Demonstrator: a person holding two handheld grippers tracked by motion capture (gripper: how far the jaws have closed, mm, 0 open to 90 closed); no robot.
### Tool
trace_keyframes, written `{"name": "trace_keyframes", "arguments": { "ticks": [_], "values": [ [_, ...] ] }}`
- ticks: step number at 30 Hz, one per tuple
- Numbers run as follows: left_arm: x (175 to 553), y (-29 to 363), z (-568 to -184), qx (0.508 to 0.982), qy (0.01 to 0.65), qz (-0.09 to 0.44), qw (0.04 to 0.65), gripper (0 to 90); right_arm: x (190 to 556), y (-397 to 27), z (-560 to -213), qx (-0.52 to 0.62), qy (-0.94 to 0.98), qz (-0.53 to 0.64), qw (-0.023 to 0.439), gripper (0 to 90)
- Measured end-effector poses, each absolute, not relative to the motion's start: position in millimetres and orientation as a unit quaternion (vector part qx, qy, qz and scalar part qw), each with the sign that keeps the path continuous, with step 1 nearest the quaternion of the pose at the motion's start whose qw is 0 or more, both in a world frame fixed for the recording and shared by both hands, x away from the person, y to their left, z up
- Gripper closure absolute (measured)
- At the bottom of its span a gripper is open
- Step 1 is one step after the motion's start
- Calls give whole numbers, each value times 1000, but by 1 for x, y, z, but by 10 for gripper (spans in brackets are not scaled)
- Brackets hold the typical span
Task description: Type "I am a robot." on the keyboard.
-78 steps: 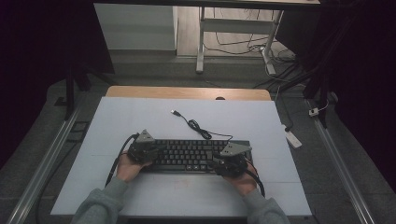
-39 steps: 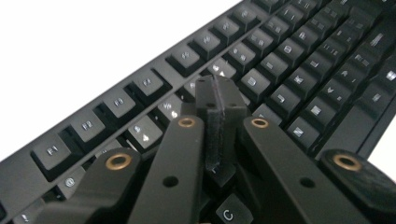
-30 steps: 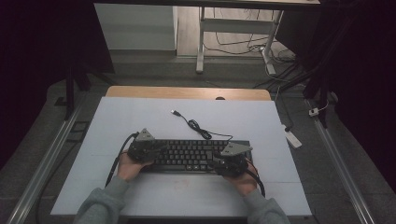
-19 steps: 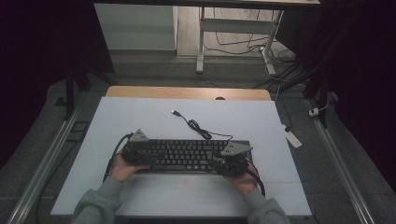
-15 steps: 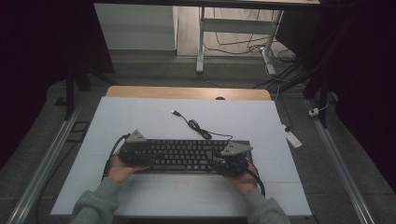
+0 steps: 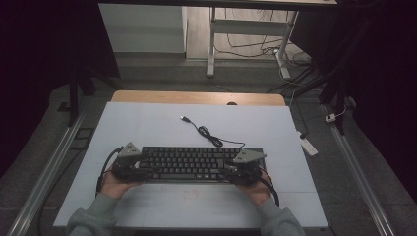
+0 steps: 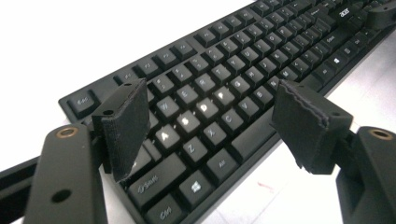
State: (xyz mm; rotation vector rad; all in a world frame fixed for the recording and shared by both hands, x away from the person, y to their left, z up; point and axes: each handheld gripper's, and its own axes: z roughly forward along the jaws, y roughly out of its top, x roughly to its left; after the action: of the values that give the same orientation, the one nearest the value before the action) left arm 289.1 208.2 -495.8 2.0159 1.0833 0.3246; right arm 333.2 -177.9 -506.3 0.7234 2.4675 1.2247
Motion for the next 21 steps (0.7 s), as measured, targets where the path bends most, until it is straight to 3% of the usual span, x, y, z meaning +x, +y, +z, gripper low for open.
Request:
{"name": "trace_keyframes", "arguments": {
  "ticks": [14, 21],
  "values": [
    [287, 209, -502, 805, 424, 124, 395, 276, 333, -168, -501, 242, 854, 436, 146, 558],
    [288, 207, -504, 809, 422, 123, 390, 276, 336, -156, -499, 232, 854, 444, 141, 611]
  ]
}}
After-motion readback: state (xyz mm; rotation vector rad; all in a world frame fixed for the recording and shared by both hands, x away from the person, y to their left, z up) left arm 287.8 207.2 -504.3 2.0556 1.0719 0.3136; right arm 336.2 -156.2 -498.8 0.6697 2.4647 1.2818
